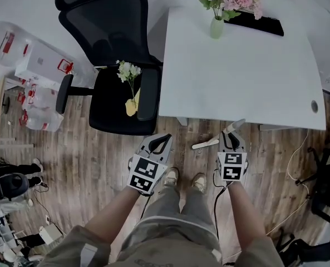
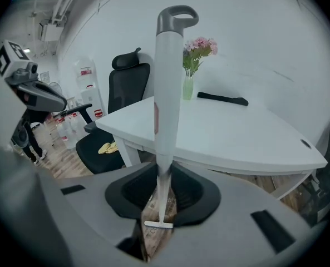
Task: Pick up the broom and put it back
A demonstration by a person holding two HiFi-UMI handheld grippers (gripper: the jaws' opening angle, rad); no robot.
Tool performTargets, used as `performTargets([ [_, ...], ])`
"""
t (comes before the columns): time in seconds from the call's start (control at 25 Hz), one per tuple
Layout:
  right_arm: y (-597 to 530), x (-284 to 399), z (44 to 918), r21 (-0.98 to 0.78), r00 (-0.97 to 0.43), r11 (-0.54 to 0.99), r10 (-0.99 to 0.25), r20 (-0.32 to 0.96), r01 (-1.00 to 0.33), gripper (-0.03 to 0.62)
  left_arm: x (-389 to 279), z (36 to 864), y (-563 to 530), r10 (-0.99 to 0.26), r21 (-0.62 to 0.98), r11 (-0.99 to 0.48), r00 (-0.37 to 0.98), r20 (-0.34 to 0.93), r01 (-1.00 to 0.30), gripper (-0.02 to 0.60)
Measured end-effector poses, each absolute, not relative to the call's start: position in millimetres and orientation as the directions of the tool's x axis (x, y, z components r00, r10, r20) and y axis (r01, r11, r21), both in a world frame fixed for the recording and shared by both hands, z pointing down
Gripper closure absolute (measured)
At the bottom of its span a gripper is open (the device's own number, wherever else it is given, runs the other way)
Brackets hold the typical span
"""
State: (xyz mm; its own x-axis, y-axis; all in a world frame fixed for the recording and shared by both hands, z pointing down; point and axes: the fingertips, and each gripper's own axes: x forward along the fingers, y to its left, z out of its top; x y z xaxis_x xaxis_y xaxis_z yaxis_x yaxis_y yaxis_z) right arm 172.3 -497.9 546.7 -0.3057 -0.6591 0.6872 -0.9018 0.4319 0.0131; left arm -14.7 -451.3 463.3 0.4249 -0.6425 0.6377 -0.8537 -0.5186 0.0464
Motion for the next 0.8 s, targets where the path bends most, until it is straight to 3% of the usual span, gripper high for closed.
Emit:
performTargets([
  [0.56, -529.7, 156.9, 553.6, 0.044, -0.309, 0.441, -0.694, 0.650, -0.896, 0.468, -32.0, 462.1, -447.0, -0.664, -0.002, -0.519, 0.401, 0.631, -0.855, 0.565],
  [0.8, -519.8, 158.3, 512.9, 0.017, -0.328, 0.426, -0.720, 0.612, -0.904, 0.470, -39.6, 442.9, -451.4, -0.688, -0.014, -0.505, 0.393, 0.609, -0.863, 0.566],
])
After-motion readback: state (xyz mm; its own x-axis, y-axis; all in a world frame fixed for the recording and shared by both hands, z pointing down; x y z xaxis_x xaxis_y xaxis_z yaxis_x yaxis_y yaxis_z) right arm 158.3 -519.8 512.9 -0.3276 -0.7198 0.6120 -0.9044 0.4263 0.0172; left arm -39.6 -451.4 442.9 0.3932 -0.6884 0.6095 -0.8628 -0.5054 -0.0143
